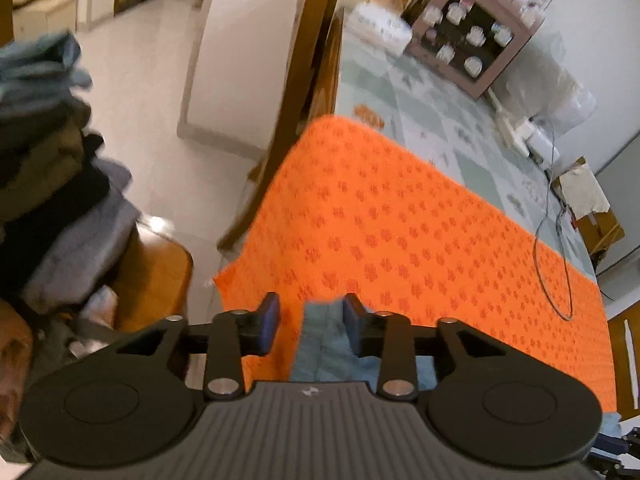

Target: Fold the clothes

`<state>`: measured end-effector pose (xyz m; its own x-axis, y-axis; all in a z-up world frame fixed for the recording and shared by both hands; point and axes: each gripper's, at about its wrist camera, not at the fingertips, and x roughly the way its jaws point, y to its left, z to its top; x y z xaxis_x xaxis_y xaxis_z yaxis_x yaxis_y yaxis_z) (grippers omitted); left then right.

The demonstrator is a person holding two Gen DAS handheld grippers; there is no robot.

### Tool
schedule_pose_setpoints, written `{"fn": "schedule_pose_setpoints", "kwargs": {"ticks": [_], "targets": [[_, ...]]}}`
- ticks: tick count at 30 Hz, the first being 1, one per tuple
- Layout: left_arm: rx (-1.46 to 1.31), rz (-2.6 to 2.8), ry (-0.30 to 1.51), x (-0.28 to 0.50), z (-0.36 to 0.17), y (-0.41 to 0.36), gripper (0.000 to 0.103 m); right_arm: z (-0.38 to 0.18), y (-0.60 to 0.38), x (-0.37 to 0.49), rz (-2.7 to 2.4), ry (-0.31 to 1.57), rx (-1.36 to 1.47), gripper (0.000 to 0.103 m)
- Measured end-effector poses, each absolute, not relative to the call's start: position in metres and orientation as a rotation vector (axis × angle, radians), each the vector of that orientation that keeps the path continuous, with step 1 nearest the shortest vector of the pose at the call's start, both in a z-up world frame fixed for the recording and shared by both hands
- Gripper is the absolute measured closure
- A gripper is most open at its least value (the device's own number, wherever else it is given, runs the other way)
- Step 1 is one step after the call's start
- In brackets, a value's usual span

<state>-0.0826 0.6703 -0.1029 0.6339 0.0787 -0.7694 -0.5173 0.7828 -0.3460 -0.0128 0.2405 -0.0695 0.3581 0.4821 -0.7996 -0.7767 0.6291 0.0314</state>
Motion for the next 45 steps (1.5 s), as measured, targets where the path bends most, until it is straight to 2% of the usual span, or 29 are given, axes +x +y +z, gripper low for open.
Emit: {"fn": "schedule_pose_setpoints", "kwargs": {"ticks": [4,8,19,29,36,45], "targets": [[-0.562,0.369,0.763,-0.103,-0.072,0.668,0.040,-0.057,0.219,-0.016,0.776,0.872,-0.305,0.070],[-0.537,0.375,0.754,-0.121,-0.051,0.655,0.038,-0.040,0.182,-0.019,0.663,0.874,-0.200,0.064],[-0.434,0.262,0.809,-0.130,-0.036,0.555,0.034,-0.024,0.034,-0.031,0.308,0.907,-0.019,0.064],[-0.353,0.161,0.830,-0.080,-0.035,0.394,0.034,-0.041,-0.128,-0.012,0.149,0.917,0.171,0.063],[-0.325,0.108,0.877,-0.034,-0.037,0.265,0.034,-0.078,-0.250,0.018,0.085,0.954,0.331,0.063],[-0.256,0.011,0.959,0.027,-0.055,0.125,0.034,-0.125,-0.341,0.066,0.184,1.020,0.411,0.063]]}}
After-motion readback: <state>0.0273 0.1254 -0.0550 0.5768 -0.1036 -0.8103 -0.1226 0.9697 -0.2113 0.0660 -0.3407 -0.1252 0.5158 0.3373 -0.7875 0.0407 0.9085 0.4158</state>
